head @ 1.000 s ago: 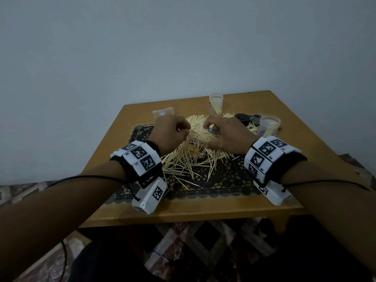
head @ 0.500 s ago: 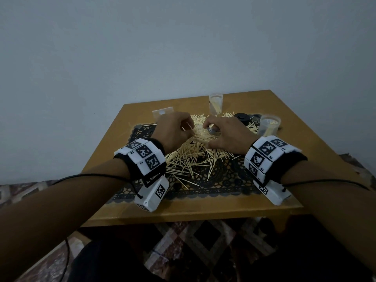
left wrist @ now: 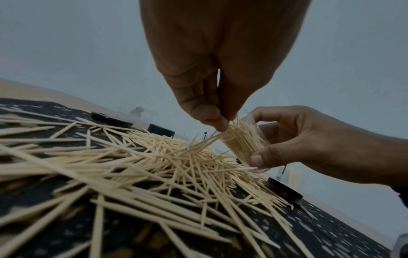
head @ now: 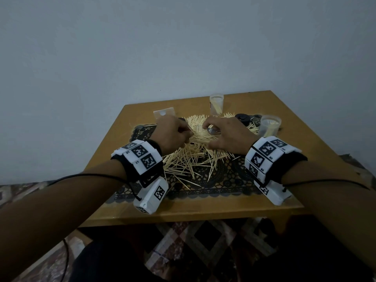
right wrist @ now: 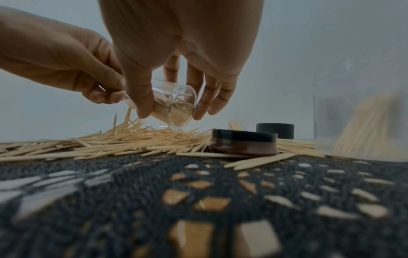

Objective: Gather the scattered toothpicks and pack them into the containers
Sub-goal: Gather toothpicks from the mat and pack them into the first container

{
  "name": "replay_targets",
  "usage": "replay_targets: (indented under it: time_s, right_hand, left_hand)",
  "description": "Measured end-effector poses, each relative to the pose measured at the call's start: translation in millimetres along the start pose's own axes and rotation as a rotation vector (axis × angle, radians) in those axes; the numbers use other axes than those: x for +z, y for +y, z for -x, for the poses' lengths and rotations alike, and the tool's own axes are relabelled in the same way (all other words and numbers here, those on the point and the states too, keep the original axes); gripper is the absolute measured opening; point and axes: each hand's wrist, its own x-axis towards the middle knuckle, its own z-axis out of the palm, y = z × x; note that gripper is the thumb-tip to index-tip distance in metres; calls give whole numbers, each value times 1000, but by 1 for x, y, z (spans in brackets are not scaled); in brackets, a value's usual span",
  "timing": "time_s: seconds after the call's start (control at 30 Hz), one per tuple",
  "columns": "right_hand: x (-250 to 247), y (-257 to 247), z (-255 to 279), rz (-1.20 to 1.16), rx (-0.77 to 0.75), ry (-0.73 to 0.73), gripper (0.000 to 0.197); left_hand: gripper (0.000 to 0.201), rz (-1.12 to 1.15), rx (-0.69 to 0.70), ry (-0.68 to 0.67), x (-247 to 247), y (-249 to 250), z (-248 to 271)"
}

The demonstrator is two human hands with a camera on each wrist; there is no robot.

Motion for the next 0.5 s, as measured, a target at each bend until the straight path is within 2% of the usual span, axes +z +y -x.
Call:
replay_targets:
  time_s: [0.07, 0.13, 0.23, 0.3, 0.4, 0.5]
  right_hand:
    - [0, 1, 0, -4, 4, 0, 51]
    - [0, 2, 0, 2, 8, 2, 53]
    - [2, 3, -1, 25, -6, 16, 53]
    - [3, 4, -3, 39, -13, 32, 52]
    - [4, 4, -4, 50, -24, 57, 50]
    - [4, 4, -4, 37, -39, 55, 51]
  left_hand:
    - [15, -85, 14, 6, 2, 5, 0]
    - [19, -142, -17, 71, 4, 5, 1]
    - [21, -22, -85, 160, 3, 1, 4]
    - [14, 13, -45, 195, 4, 0, 6]
    - [4, -31, 28, 168, 5, -1, 5]
    - [6, 39, 53, 73, 6, 0, 1]
